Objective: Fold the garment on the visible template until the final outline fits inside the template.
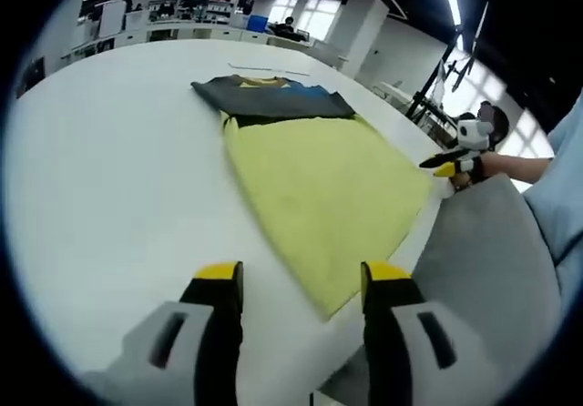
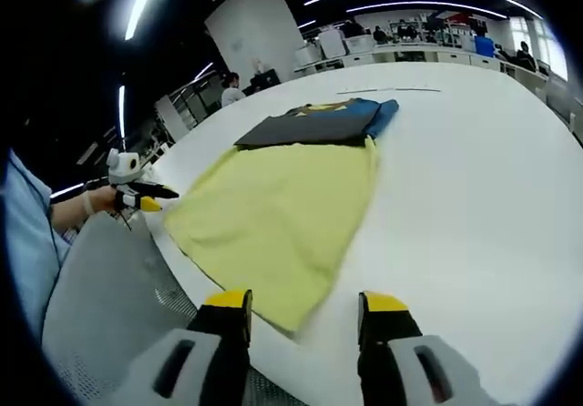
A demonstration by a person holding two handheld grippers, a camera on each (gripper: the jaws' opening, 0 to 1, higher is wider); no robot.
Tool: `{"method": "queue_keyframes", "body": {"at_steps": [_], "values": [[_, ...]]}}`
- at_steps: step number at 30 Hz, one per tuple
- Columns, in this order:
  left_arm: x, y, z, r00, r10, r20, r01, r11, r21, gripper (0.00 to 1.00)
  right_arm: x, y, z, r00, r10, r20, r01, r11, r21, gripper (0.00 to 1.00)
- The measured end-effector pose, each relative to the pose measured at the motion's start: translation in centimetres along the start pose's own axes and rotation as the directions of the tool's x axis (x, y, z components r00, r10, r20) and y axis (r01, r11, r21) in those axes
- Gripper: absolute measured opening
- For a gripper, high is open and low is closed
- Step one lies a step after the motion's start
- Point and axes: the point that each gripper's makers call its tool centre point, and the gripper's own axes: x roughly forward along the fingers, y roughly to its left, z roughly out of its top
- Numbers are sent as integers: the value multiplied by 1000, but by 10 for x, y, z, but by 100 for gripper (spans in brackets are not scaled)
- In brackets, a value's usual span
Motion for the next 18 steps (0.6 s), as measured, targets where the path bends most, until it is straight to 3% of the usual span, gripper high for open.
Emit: {"method": "queue_keyframes", "body": {"at_steps": [8,18], "values": [[-3,-6,-18,1000,-3,-20,1,996,-90,30,0,1,-7,1000,9,6,-9,1000,29,27],[5,-11,-25,999,-28,-21,24,985,-169,12,2,7,-13,999,38,-9,-38,998,57,16]]}}
